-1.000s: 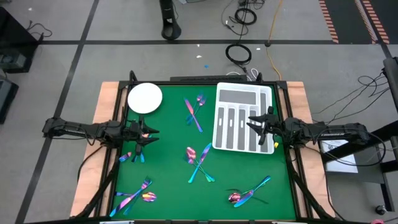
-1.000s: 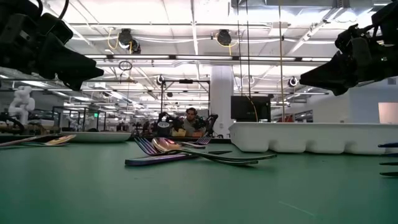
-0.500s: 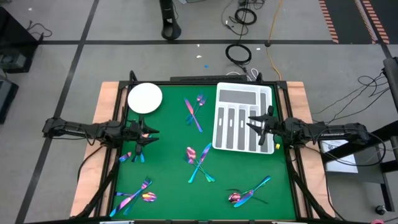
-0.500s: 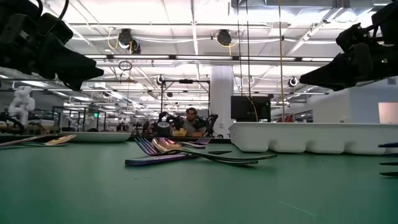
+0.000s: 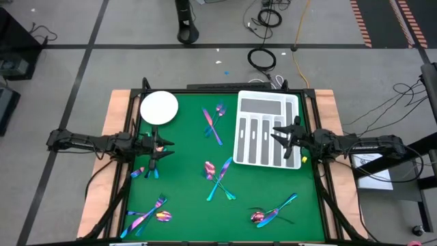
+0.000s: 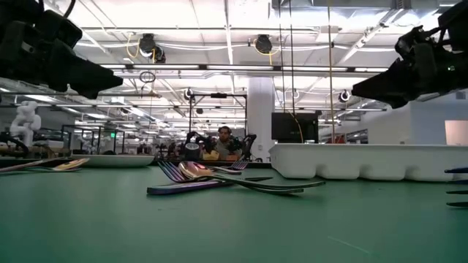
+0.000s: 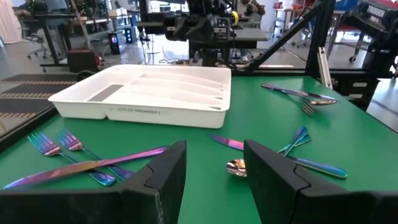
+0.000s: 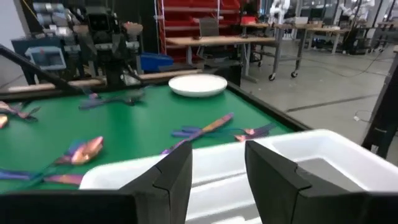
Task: Sort silverware
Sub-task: Put the blue knife into the white cutlery tray
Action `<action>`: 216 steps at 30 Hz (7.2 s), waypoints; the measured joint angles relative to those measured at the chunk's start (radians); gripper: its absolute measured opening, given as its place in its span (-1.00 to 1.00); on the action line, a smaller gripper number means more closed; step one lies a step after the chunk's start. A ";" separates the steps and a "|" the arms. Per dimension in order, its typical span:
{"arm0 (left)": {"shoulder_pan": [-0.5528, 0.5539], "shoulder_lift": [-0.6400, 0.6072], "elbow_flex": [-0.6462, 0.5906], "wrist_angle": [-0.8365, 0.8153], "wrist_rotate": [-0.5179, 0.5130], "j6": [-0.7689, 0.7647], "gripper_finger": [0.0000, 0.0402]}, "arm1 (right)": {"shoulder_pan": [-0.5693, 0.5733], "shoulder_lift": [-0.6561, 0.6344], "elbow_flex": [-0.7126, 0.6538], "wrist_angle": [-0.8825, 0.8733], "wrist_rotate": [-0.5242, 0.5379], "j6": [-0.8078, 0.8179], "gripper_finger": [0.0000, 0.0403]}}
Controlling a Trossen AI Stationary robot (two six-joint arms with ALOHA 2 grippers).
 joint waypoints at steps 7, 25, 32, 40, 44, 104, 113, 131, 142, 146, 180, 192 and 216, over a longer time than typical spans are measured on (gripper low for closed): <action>0.000 0.000 0.001 0.082 0.000 -0.033 -0.19 | 0.000 0.002 0.032 0.092 -0.014 -0.049 -0.32; 0.000 0.000 0.005 0.283 -0.097 -0.307 -0.19 | 0.097 0.499 0.649 -0.380 -0.181 -0.092 -0.32; 0.000 0.037 0.115 0.264 -0.109 -0.167 -0.19 | 0.124 0.806 0.924 -0.546 -0.131 0.025 -0.32; 0.001 0.200 0.322 -0.091 -0.298 -0.158 -0.19 | -0.025 1.170 1.200 -0.649 -0.026 0.166 -0.32; 0.000 0.250 0.356 -0.154 -0.301 -0.160 -0.19 | -0.085 1.330 1.305 -0.641 -0.035 0.214 -0.32; 0.000 0.301 0.357 -0.207 -0.264 -0.237 -0.19 | -0.207 2.102 1.763 -0.813 -0.185 0.369 -0.73; 0.000 0.301 0.357 -0.208 -0.264 -0.237 -0.19 | -0.207 2.071 1.757 -0.812 -0.155 0.386 -0.91; 0.000 0.301 0.357 -0.210 -0.264 -0.227 -0.19 | -0.236 1.727 1.758 -1.009 -0.087 0.464 -0.96; 0.000 0.302 0.357 -0.211 -0.264 -0.203 -0.19 | -0.139 1.461 1.658 -1.572 0.146 0.934 -0.97; 0.000 0.308 0.357 -0.211 -0.264 -0.202 -0.19 | -0.100 1.366 1.463 -1.538 0.128 1.111 -0.97; 0.000 0.338 0.357 -0.029 -0.259 -0.018 -0.19 | 0.010 1.210 0.846 -1.190 -0.053 1.627 -0.94; 0.000 0.372 0.333 -0.060 -0.280 0.036 -0.19 | 0.012 1.210 0.846 -1.191 -0.085 1.626 -0.65; 0.001 0.470 0.325 0.142 -0.222 0.075 -0.19 | 0.012 1.203 0.850 -1.091 -0.290 1.156 -0.30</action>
